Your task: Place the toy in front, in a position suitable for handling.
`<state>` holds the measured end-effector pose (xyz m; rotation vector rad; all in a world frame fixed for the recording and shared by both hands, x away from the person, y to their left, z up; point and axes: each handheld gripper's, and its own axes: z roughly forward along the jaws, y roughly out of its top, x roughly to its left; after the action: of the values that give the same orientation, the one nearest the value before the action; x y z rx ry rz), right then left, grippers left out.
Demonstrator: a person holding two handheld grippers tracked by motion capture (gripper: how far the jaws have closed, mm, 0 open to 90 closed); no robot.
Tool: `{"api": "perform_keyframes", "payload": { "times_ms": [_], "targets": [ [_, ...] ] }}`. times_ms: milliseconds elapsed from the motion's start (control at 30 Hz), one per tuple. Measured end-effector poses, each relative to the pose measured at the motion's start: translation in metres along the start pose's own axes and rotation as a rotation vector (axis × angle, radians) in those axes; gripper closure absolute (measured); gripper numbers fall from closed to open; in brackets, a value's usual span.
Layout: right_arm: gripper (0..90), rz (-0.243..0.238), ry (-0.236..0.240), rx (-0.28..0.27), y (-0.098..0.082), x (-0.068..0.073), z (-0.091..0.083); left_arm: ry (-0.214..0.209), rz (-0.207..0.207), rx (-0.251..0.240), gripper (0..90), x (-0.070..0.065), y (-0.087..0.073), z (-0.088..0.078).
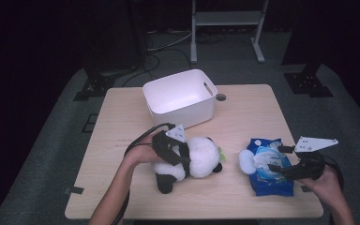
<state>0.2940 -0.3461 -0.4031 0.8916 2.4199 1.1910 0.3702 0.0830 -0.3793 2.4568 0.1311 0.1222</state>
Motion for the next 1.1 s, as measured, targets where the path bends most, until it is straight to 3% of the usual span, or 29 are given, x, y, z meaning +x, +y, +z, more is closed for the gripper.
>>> {"api": "perform_keyframes", "payload": {
  "times_ms": [200, 400, 500, 667, 867, 1100],
  "targets": [
    [17.0, -0.006, 0.004, 0.011, -0.001, 0.001, 0.003, -0.008, -0.009, -0.005, 36.1, 0.002, -0.001, -0.001],
    [17.1, -0.005, 0.007, 0.013, -0.001, 0.002, 0.002, -0.02, -0.061, -0.081, 30.7, 0.001, -0.005, -0.011],
    [17.2, -0.006, 0.007, 0.02, 0.0, 0.0, 0.002, -0.003, -0.073, -0.121, 28.3, 0.0, -0.007, -0.024],
    [20.4, -0.017, 0.015, 0.03, 0.002, -0.001, 0.005, 0.046, -0.08, -0.129, 23.5, -0.003, -0.015, -0.045],
    [22.9, -0.046, 0.009, 0.062, 0.01, -0.004, 0.005, 0.082, -0.143, -0.165, 19.0, -0.008, -0.036, -0.059],
    [36.7, -0.092, 0.017, 0.102, 0.019, -0.012, 0.007, 0.108, -0.193, -0.191, 18.0, -0.012, -0.06, -0.069]
  ]
}}
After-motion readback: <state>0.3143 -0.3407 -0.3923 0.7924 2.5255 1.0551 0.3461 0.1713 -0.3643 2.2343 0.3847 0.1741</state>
